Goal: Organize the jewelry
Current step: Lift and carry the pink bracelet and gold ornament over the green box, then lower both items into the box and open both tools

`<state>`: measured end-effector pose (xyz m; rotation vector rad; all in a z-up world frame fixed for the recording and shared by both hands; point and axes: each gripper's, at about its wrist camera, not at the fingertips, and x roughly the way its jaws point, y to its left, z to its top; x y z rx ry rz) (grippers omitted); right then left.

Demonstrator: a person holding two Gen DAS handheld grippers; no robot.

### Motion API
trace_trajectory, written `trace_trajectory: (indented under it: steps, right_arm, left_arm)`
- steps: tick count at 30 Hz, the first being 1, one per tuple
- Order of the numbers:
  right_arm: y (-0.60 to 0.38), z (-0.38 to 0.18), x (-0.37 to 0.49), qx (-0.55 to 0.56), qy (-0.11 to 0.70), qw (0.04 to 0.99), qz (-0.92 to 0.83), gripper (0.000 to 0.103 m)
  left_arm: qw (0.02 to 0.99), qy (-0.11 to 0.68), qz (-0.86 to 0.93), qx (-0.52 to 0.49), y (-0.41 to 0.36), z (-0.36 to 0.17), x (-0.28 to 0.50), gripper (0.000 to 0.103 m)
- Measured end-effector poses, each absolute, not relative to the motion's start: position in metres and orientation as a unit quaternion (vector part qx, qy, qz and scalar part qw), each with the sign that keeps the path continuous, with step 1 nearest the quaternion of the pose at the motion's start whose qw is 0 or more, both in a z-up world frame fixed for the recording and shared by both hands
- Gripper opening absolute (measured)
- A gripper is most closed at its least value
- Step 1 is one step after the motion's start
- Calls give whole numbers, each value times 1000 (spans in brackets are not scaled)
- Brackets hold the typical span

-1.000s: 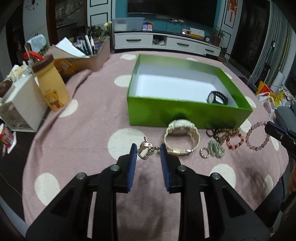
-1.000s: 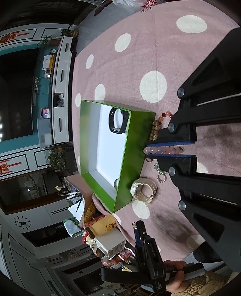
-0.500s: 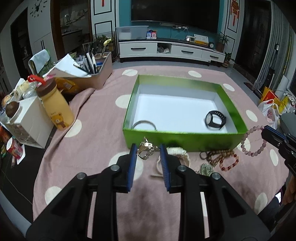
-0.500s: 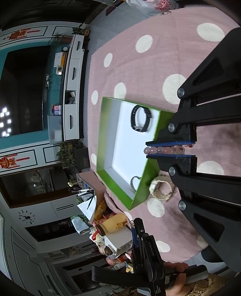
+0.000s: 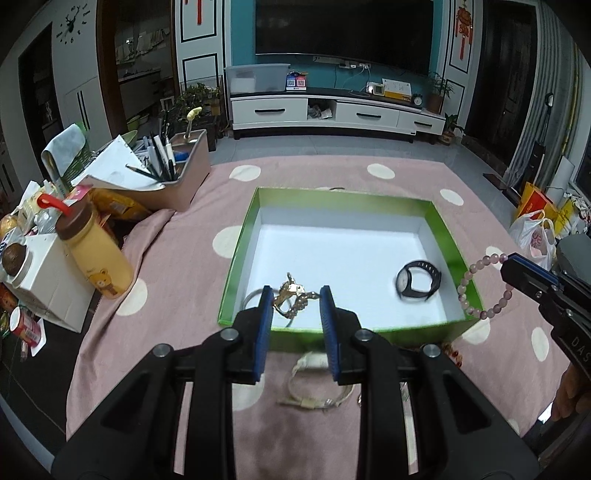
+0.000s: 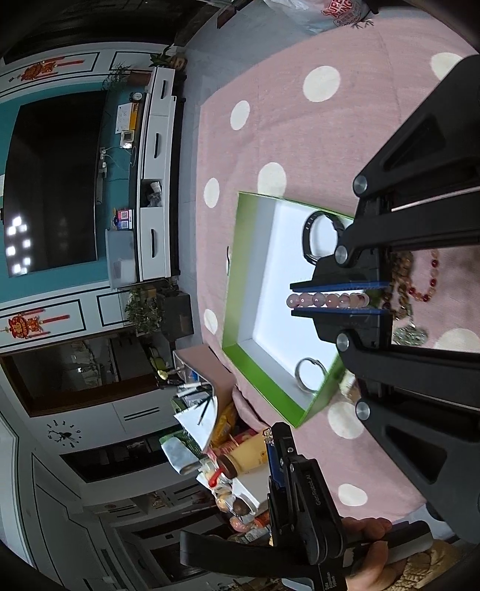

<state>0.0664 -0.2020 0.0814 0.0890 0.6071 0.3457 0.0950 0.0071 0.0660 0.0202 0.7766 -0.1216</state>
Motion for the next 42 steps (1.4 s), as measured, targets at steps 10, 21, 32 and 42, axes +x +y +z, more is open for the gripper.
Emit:
trace_trajectory:
  steps: [10, 21, 32, 42]
  right_arm:
    - [-207, 78, 93, 40, 301, 940, 155, 7]
    - [-205, 66, 117, 35, 313, 937, 151, 7]
    - [-195, 50, 139, 34, 333, 929, 155, 7]
    - [-179, 32, 157, 28, 356, 920, 164, 7]
  left_arm:
    - [923, 380, -62, 3, -9, 67, 126, 25]
    - [917, 395, -60, 8, -22, 54, 155, 25]
    - [908, 415, -52, 19, -29, 32, 175, 25]
    - [902, 429, -46, 28, -32, 14, 188, 25]
